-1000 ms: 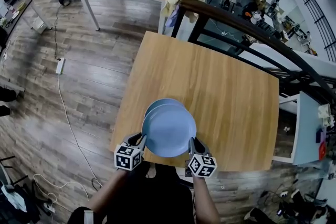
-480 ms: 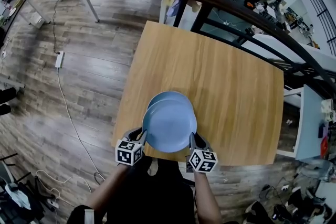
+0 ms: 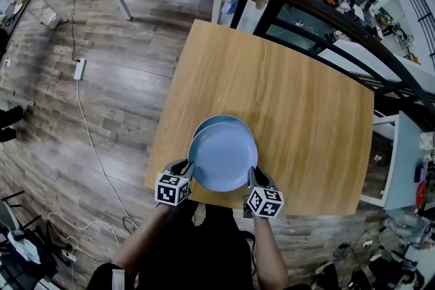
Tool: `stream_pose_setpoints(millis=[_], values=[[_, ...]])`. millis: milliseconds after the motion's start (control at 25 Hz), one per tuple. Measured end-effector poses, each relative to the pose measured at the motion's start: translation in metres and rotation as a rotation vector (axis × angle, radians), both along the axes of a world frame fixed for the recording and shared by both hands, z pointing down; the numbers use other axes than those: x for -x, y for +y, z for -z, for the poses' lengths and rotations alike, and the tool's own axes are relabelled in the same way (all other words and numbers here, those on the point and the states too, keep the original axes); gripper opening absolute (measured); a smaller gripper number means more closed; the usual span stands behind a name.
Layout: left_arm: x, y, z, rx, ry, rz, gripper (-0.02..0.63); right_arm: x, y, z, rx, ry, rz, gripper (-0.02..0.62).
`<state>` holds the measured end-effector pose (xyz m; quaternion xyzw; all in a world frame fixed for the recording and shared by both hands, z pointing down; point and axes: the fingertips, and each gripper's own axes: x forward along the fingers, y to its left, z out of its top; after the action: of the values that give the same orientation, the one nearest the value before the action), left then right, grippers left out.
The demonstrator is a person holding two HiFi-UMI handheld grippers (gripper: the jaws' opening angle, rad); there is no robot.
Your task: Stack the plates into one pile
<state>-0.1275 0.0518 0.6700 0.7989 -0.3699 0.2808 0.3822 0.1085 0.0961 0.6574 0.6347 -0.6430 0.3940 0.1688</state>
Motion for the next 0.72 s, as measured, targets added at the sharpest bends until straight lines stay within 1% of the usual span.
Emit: stream_pose_setpoints(millis=[360, 720], values=[[-0.006, -0.003, -0.018, 0.030, -0.019, 0.020, 0.084, -0.006, -0.006, -0.022, 0.038, -0.015, 0.020, 0.064], [-0.009, -0.005, -0.025, 0.044, -0.029, 0.044, 0.084, -0.011, -0.012, -0.034, 0.051, -0.022, 0.042, 0.066]])
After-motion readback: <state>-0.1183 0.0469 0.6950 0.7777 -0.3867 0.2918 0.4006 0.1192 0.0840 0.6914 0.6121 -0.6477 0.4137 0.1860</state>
